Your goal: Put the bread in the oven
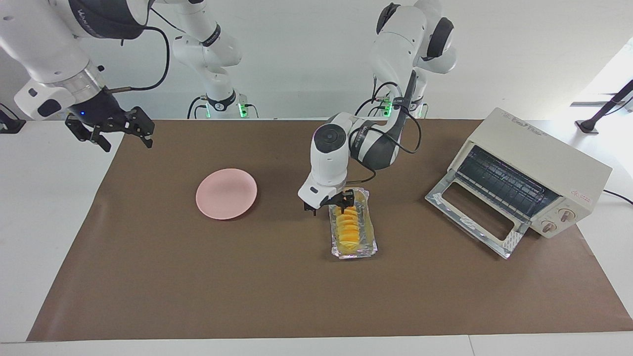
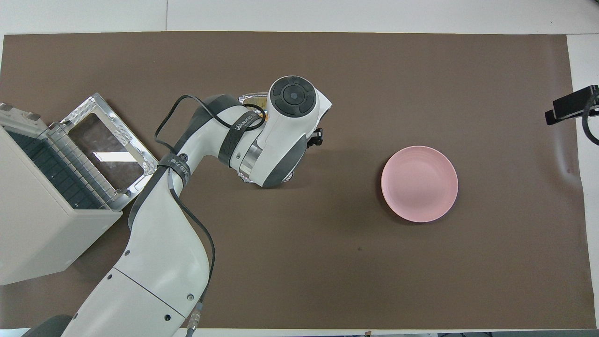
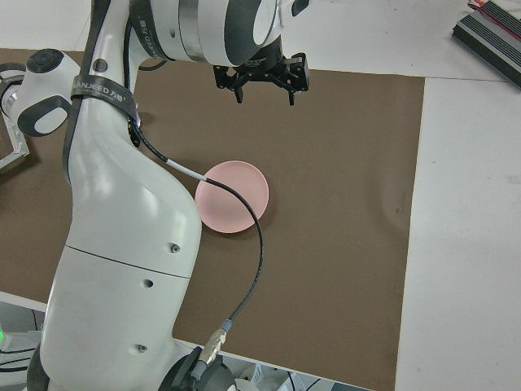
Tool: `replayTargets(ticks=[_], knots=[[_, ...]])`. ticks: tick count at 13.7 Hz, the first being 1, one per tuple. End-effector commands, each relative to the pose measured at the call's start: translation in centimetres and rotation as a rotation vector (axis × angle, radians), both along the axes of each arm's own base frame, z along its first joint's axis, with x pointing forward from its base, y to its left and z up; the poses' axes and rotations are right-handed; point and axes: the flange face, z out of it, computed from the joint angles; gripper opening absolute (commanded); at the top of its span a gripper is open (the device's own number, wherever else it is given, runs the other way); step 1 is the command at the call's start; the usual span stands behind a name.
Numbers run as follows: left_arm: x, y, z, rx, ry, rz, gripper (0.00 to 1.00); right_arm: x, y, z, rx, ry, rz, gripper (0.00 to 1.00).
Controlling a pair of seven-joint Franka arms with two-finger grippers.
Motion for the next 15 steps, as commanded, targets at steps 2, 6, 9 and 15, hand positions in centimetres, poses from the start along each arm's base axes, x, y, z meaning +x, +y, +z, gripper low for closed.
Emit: replayTargets(ticks=[2,6,9,15], knots=[[0.4,-0.2,-0.3,0.002,-0.027,-0.019,0.83,-2.6,-0.3,0.4,-0.031,0.023,0.020,1.00],[0.3,-0.6,-0.9,0.010,-0.029,-0.030,0.66,-6.3,-0.4,0.5,-0.031,0.037,0.008,1.00],[0.3,-0.8,-0.9,-0.001,-0.038,-0.029,0.45,-7.4,-0.2,1.0,-0.032,0.027,0.009,1.00],[-0.3,0.5,-2.7,0.029,0.014,0.035,0.00,-9.0,0.0,2.0,-0.036,-0.024,0.006,1.00]])
